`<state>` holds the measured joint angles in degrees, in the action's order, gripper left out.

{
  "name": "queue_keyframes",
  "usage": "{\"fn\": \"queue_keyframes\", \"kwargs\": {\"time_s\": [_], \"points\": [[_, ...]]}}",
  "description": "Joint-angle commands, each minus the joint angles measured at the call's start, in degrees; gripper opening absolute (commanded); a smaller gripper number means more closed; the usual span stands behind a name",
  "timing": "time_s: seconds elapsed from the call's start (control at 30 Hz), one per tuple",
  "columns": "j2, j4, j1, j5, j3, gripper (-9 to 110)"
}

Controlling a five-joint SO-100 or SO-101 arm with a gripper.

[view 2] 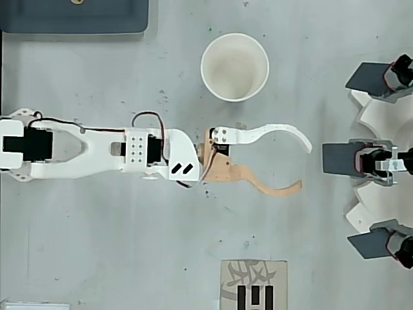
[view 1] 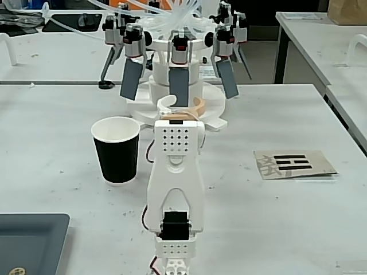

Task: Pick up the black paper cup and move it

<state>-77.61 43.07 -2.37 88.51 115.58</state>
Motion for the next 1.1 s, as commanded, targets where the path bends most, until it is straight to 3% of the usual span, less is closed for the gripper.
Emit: {"fn": "queue_keyframes", "kwargs": {"time_s": [0.0, 0.47, 1.07], "points": [[-2.8, 7.6, 1.7, 4.3, 4.0, 9], [-3.9, 7.9, 1.7, 4.4, 5.4, 10], [-17.3, 11.7, 1.8, 3.6, 21.5, 10]]}}
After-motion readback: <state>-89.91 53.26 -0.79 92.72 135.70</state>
